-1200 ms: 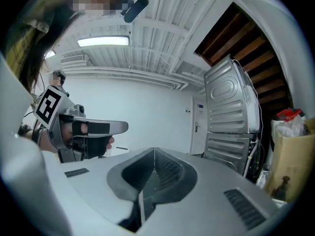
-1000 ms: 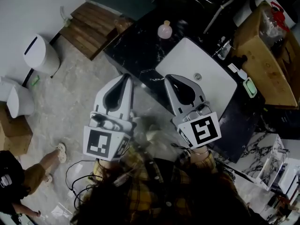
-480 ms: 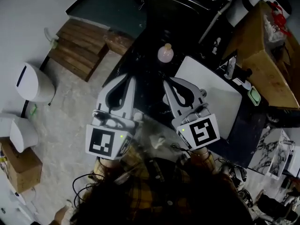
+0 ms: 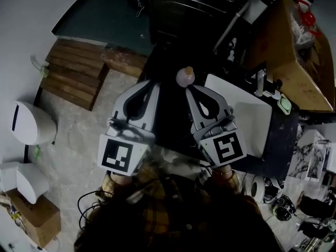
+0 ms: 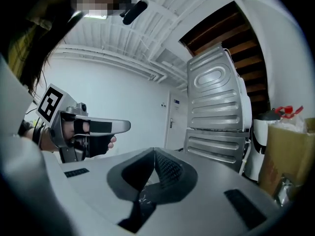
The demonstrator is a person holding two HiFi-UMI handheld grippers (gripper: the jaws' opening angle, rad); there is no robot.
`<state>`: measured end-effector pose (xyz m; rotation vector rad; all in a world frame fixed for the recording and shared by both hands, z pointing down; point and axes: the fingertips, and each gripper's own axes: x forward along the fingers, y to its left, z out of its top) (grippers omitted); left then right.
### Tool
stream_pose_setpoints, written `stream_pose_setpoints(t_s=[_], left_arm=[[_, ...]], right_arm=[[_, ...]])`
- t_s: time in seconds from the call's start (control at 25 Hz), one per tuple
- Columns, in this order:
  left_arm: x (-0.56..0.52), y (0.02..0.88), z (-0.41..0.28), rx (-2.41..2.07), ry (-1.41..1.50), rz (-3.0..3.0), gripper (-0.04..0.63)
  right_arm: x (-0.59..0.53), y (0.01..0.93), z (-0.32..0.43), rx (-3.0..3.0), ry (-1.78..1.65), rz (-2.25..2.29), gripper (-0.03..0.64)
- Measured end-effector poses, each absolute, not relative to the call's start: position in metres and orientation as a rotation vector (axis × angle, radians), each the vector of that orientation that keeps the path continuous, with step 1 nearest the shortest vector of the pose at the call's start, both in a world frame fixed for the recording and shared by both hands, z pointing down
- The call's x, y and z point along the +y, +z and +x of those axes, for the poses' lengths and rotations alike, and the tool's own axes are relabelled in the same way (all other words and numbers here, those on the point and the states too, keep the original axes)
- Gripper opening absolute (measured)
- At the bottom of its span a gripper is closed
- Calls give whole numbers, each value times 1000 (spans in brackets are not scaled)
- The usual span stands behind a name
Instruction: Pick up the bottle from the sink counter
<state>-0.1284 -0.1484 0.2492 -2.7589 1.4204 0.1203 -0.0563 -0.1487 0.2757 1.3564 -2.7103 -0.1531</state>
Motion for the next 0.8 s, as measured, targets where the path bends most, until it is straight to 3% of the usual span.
stream_pose_setpoints(t_s=[0.8], left_arm=[[-190,263,-85,1210,79,-2916,21]], right_arm=[[-182,273,-4,-2536,-126,1606,17]])
